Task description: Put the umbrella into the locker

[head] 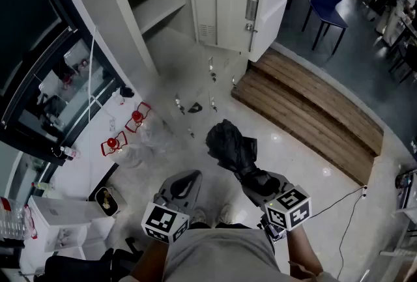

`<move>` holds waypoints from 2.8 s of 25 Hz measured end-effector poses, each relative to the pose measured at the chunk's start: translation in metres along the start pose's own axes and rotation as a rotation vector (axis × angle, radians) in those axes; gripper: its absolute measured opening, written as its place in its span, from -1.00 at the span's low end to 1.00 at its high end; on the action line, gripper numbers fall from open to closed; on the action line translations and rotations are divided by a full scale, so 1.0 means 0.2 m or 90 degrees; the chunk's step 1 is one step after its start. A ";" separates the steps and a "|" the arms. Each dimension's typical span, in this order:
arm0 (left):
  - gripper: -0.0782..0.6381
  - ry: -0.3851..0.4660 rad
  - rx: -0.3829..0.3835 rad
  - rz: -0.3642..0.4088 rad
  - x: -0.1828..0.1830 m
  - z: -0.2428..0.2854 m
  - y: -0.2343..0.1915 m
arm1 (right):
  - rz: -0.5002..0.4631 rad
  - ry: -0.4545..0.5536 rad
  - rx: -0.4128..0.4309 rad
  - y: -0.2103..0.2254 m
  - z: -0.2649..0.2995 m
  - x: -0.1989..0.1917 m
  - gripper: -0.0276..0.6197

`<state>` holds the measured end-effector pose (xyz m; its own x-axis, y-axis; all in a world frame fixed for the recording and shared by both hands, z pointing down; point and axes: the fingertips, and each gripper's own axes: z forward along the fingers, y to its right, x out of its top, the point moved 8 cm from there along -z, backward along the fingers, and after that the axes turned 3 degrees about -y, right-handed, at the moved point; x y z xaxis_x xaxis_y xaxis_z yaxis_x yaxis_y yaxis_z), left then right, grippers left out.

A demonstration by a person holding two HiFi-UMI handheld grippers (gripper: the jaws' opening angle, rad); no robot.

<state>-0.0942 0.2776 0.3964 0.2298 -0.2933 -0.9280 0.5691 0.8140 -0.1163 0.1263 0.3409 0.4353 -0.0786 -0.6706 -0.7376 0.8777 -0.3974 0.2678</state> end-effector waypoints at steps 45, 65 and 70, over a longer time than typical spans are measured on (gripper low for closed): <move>-0.74 0.032 0.040 0.001 0.01 -0.09 0.15 | -0.035 -0.021 0.037 -0.02 -0.07 -0.01 -0.24; -0.74 0.041 0.036 -0.013 0.17 0.32 -0.35 | -0.027 -0.021 0.032 0.30 0.30 0.39 -0.24; -0.74 0.040 0.033 -0.010 0.23 0.44 -0.54 | -0.028 -0.021 0.031 0.37 0.43 0.53 -0.24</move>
<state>-0.0746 0.1326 0.3982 0.1710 -0.2730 -0.9467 0.6127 0.7819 -0.1148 0.1420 0.1858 0.4301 -0.1323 -0.6717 -0.7289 0.8493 -0.4560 0.2661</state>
